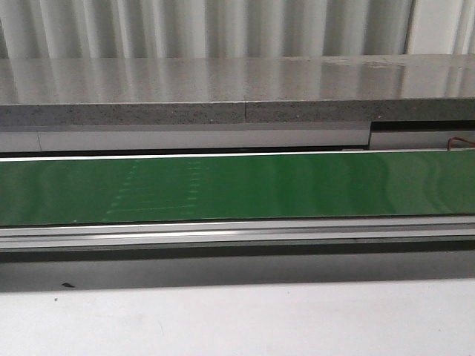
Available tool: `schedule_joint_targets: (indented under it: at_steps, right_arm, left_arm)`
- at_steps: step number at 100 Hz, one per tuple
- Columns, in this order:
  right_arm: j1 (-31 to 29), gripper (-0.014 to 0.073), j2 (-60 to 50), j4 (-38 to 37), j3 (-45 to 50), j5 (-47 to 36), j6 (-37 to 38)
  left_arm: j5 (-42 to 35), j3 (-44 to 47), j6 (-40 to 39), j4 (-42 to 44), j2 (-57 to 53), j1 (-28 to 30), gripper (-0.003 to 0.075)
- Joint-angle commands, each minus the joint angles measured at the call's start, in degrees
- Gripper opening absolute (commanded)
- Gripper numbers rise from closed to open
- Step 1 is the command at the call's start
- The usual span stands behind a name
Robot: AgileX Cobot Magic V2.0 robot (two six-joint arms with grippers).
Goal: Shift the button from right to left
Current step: 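Move the right gripper down toward the yellow push button in the green tray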
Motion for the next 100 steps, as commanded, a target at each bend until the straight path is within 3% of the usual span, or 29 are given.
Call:
schedule_joint_targets:
  at_steps: [1,9,16,23,38,47,71,100]
  right_arm:
    - [0.1,-0.0064,2.8,-0.5,-2.9,-1.4,0.0]
    - [0.1,-0.0056,5.2,-0.5,-4.0,-0.2,0.0]
    - [0.1,0.0001,7.3,-0.5,-4.9,0.2,0.0]
    - [0.1,0.0116,9.2,-0.5,-5.9,0.3,0.0]
    - [0.1,0.0449,12.6,-0.5,-8.2,0.3,0.0]
    - [0.1,0.0559,14.7,-0.6,-10.2,1.0,0.0]
    - [-1.7,0.0561,23.3,-4.1,-18.7,4.4,0.0]
    - [-13.5,0.0561,37.3,-5.3,-28.8,5.2,-1.0]
  left_arm:
    - [-4.3,2.1,-0.5,0.0,-1.9,0.1,-0.0021]
    - [-4.3,2.1,-0.5,0.0,-1.9,0.1,-0.0021]
    - [-4.3,2.1,-0.5,0.0,-1.9,0.1,-0.002]
    - [-4.3,2.1,-0.5,0.0,-1.9,0.1,-0.0021]
    - [-4.3,2.1,-0.5,0.0,-1.9,0.1,-0.0021]
    - [-4.3,2.1,-0.5,0.0,-1.9,0.1,-0.0021]
    - [-4.3,2.1,-0.5,0.0,-1.9,0.1,-0.0021]
    - [-4.3,2.1,-0.5,0.0,-1.9,0.1,-0.0021]
